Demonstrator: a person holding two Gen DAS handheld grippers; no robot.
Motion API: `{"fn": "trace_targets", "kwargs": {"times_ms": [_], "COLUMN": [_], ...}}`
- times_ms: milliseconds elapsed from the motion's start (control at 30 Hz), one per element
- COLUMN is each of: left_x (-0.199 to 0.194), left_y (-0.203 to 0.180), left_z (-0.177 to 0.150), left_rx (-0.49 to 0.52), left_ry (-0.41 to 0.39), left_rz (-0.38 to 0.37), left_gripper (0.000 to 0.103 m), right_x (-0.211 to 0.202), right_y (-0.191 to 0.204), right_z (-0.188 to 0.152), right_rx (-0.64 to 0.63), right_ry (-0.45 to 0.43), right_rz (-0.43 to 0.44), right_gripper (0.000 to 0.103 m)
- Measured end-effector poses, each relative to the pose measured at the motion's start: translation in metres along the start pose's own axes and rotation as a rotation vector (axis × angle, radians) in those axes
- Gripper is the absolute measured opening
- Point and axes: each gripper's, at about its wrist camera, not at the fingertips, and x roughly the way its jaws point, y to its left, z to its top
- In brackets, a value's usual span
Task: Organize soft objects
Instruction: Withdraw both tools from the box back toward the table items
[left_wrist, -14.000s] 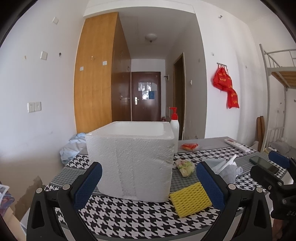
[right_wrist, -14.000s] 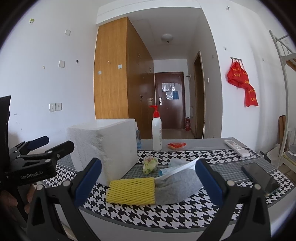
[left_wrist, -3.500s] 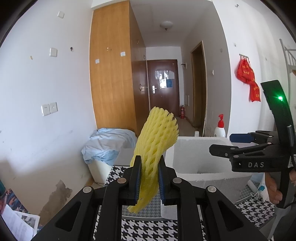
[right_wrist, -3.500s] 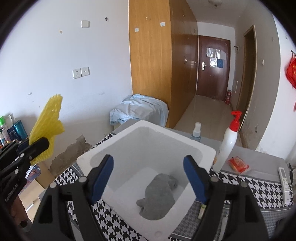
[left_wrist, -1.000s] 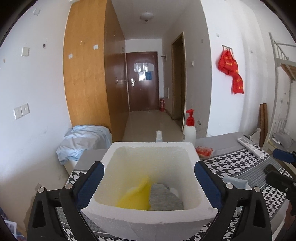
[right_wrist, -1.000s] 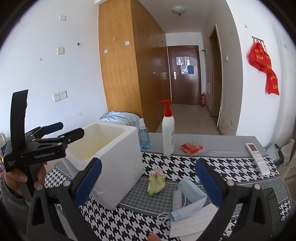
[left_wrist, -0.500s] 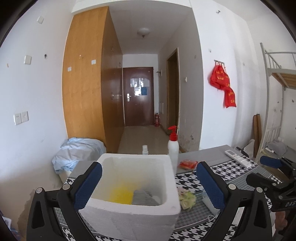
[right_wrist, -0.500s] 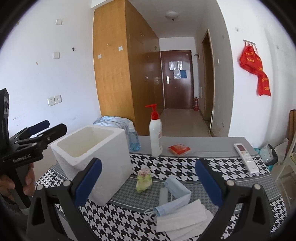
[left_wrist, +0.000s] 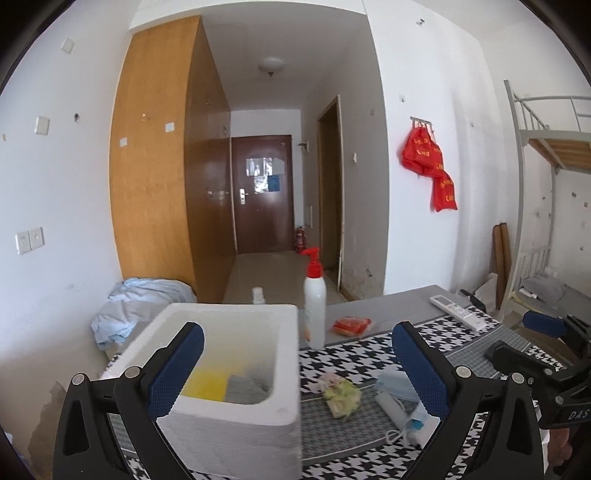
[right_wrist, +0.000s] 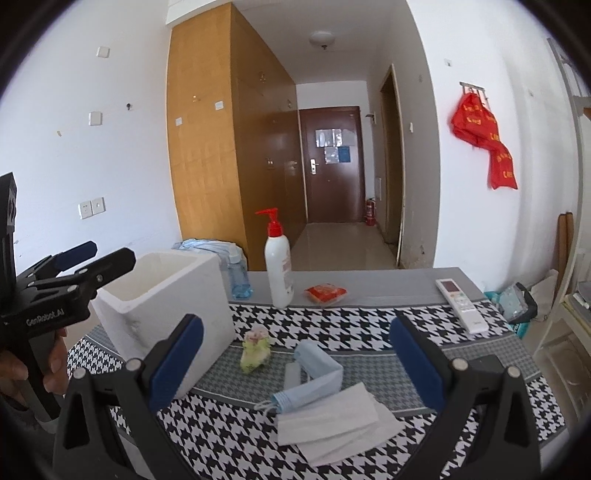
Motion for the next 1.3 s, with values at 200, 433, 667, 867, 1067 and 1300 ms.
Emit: {"fn": "trace_targets", "kwargs": {"times_ms": [200,433,667,867,1067,1300], "left_x": [0.004,0.013,0.025,0.036,0.052,0.064], "left_y": [-0.016,-0.033,-0.046,-0.056,-0.063,-0.069], "left_z": [-0.001,-0.007,-0.014,-0.022,-0.030,-0.043], "left_rx": [0.003,0.008,0.007,0.019,0.017,0.028], "left_ry": [0.007,0.030,0.066,0.088,0.135,0.177], "left_rz": [-0.015,-0.038,-0.049,-0.030,-0.014,0.006], "left_gripper": [0.102,0.102,0.102,0.102,0.102,0.102], "right_x": [-0.006,-0.010,-0.008,-0.004,0.002,0.005], "right_y": [-0.011,-0.022,-0.030,-0.038,-0.044,-0.050], "right_z": [-0.006,-0.016,-0.027,-0.036,-0.045,-0.051], "right_rx": [0.014,0.024,0.012,0.015,0.021,0.014], "right_ry": [-0.008,0.009,0.036,0.063,0.089,0.104], "right_rz": [-0.025,-0.040,-0.061,-0.058,-0.050,-0.041], "right_gripper": [0.102,0.102,0.102,0.102,0.102,0.102]}}
